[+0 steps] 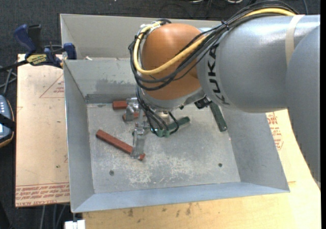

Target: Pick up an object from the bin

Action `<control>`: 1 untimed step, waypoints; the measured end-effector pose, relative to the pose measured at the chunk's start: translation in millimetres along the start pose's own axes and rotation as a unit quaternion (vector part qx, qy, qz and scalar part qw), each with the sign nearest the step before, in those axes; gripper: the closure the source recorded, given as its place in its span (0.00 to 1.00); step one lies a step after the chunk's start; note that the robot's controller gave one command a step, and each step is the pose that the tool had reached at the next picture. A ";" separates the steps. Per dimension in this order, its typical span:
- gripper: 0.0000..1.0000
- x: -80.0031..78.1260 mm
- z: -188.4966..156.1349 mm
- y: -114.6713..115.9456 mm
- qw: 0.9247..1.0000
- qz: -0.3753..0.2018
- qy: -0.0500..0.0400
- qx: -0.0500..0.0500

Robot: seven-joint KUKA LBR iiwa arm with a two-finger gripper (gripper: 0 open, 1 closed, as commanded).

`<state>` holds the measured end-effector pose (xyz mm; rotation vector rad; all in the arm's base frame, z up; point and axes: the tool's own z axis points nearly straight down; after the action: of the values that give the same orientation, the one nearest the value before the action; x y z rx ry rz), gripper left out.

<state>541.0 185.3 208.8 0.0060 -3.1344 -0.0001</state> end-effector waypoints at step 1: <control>0.00 -1.9 -4.3 -1.0 1.000 0.002 -0.004 -0.001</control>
Offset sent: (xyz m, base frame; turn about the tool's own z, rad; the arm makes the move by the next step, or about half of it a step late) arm -0.0078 0.0038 -0.1388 0.2759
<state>542.9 184.3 213.1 0.0007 -3.1419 -0.0019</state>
